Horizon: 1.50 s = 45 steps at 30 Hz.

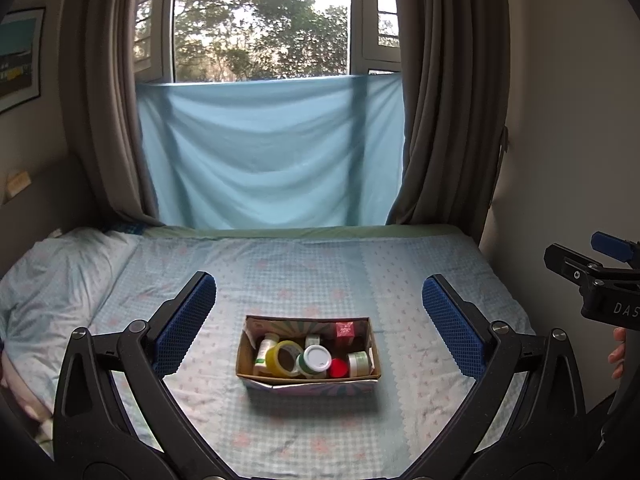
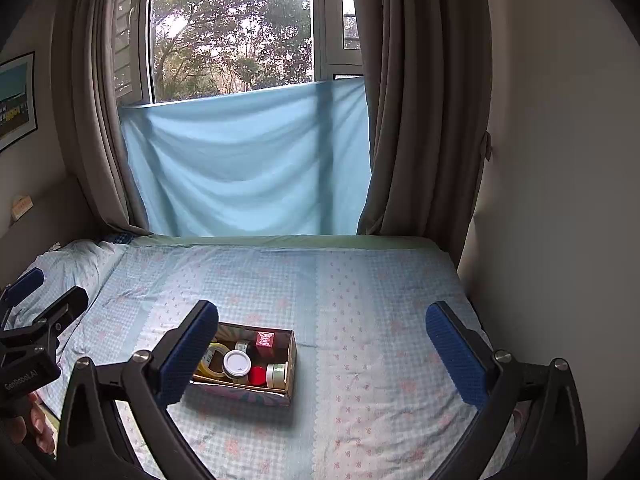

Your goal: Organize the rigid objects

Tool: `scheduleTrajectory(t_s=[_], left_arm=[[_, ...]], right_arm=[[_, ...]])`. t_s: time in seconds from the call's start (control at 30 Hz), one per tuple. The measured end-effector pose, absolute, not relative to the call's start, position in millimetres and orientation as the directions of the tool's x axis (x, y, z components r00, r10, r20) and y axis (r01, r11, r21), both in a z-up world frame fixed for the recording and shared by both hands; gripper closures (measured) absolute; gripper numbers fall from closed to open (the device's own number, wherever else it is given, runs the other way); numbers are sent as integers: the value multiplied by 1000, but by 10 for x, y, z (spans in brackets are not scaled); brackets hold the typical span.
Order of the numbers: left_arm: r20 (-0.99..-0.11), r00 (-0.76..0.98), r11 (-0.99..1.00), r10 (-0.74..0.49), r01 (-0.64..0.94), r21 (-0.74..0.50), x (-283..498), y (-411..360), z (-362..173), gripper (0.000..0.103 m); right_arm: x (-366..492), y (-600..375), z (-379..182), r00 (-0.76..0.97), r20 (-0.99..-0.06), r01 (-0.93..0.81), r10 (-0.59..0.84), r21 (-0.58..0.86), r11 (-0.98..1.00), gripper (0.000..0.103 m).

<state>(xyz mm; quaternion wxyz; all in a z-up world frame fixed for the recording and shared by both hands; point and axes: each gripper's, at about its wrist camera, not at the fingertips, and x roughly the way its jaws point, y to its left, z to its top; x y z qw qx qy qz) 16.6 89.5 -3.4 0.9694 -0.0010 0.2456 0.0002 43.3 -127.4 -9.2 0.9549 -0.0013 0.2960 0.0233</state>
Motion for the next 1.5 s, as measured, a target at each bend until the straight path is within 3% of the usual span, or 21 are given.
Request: scheduleTrajectory(t_s=[1.5], left_arm=[[-427, 904, 999, 33, -17, 41, 273, 824, 76, 0]], right_arm=[[552, -1252, -88, 826, -564, -6, 16, 19, 1000, 0]])
